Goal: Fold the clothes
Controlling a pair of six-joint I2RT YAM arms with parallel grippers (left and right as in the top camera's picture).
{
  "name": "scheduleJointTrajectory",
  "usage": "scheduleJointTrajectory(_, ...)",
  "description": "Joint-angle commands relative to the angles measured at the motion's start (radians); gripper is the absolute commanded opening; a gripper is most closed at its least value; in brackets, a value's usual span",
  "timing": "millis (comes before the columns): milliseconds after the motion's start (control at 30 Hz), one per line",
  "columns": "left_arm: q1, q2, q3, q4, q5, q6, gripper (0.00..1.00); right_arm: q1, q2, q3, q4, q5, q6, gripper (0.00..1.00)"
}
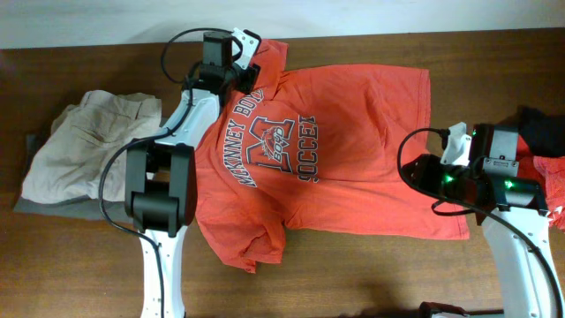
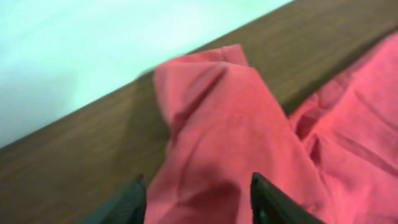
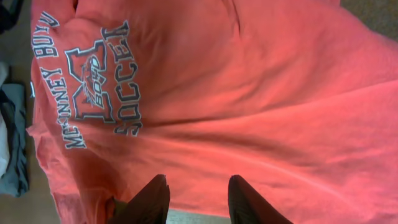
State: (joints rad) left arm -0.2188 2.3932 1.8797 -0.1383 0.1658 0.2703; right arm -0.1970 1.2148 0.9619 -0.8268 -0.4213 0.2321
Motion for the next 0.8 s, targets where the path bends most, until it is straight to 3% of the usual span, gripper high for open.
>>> scheduleJointTrajectory(0, 0.003, 0.047, 0.011, 0.003, 0.077, 0.011, 0.47, -0.005, 0.0, 0.003, -0.005, -0.016, -0.016, 0.37)
scheduleJointTrajectory(167, 0.006, 0.051, 0.011, 0.003, 0.082, 0.012, 0.34, -0.005, 0.0, 0.003, -0.008, -0.016, -0.015, 0.37)
scheduleJointTrajectory(200, 0.006, 0.051, 0.011, 0.003, 0.082, 0.012, 0.27, -0.005, 0.0, 0.003, -0.008, -0.016, -0.015, 0.37)
scheduleJointTrajectory(233, 0.006, 0.051, 0.011, 0.001, 0.082, 0.012, 0.13, -0.005, 0.0, 0.003, -0.008, -0.016, -0.015, 0.37)
scheduleJointTrajectory(300, 0.008, 0.051, 0.011, 0.0, 0.08, 0.012, 0.0, -0.005, 0.0, 0.003, -0.007, -0.016, -0.015, 0.37)
scheduleJointTrajectory(767, 0.083, 0.051, 0.281, -0.264, -0.246, -0.03, 0.0, -0.005, 0.001, 0.002, -0.003, 0.069, -0.014, 0.4)
